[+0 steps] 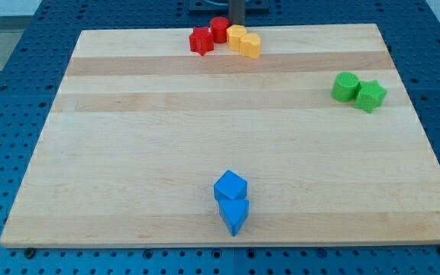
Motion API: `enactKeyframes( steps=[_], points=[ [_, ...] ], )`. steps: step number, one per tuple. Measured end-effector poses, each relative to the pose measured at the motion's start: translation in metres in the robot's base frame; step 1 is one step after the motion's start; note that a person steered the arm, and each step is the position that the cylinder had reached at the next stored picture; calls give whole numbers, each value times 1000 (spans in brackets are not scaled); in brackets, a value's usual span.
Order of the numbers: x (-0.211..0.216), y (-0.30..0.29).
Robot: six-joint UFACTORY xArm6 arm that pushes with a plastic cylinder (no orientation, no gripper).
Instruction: Push the red circle to the top left side of the red star
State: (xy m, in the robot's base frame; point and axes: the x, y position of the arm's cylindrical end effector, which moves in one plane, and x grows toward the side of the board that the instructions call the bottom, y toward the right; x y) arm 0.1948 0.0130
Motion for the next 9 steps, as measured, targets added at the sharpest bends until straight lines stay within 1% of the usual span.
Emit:
enactKeyframes(
  steps=[2, 4, 6, 9],
  points=[
    [-2, -38],
    [-1, -38],
    [6, -58],
    [-2, -56]
  ],
)
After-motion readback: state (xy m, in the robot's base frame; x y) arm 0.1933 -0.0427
